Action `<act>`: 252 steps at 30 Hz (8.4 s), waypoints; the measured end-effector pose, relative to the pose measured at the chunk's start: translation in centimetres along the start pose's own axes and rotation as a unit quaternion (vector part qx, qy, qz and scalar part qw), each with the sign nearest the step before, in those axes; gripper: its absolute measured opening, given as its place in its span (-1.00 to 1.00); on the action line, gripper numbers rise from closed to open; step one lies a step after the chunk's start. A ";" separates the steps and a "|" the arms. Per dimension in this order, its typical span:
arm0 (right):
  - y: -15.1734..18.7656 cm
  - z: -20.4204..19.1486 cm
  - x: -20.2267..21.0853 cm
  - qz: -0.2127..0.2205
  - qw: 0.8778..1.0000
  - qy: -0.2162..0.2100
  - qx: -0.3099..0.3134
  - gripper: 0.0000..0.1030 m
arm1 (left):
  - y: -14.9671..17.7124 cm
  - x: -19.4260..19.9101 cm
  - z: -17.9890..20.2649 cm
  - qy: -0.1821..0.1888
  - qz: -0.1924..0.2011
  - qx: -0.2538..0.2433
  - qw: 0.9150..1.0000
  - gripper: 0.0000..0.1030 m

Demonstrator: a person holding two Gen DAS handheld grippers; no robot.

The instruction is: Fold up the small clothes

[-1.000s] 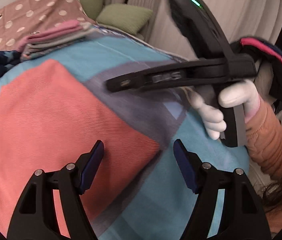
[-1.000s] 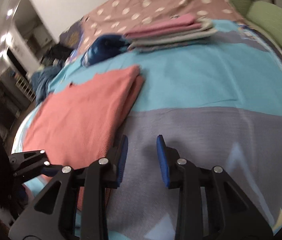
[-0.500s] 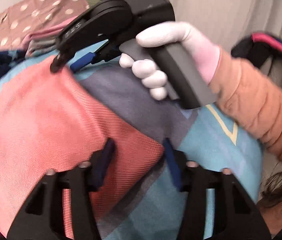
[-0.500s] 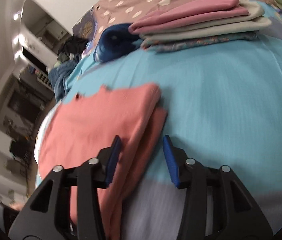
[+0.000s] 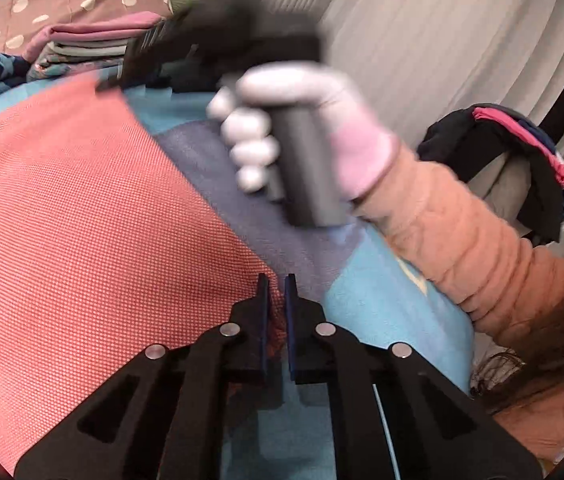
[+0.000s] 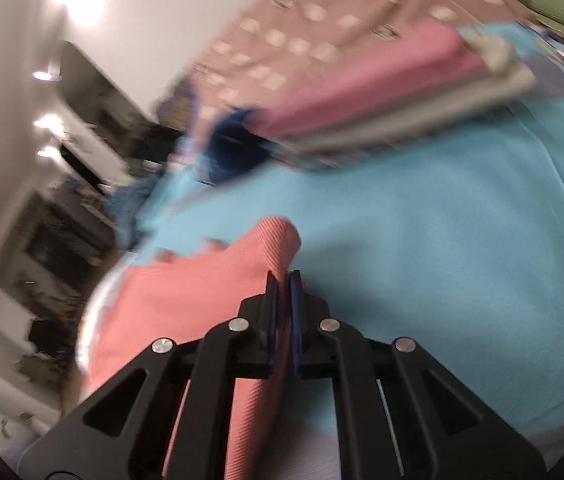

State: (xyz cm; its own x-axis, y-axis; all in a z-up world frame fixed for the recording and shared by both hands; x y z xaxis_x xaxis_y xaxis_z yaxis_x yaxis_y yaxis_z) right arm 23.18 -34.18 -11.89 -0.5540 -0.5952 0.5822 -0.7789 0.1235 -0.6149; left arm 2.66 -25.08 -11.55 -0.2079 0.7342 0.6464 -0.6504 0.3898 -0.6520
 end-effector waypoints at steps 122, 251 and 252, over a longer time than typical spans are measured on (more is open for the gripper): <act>20.7 -39.2 -10.2 0.016 0.905 0.094 0.414 -0.81 | 2.5 23.7 -33.2 -0.040 0.194 0.316 0.928 -0.82; 7.8 -9.0 6.8 0.036 0.994 0.076 0.064 -0.82 | -2.7 9.9 -9.1 -0.240 0.085 0.012 0.967 -0.06; 6.9 -9.4 6.6 0.037 0.994 0.074 0.070 -0.81 | -3.6 9.9 -9.9 -0.246 0.088 0.017 0.965 -0.02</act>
State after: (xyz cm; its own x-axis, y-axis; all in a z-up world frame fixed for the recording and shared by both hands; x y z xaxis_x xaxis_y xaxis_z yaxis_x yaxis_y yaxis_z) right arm 11.38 -29.77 -7.27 -0.6538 -0.4645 0.5974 -0.6912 0.0453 -0.7213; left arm 10.19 -13.70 -6.76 -0.6330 0.4314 0.6429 -0.5957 0.2589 -0.7603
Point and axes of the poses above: each gripper's, at about its wrist camera, not at the fingertips, and x roughly against the way its jaws point, z to its right, y to its underside, the point moved 4 cm from there along -x, roughly the way its jaws point, and after that the axes turned 3 degrees about z, right-handed, at the moved point
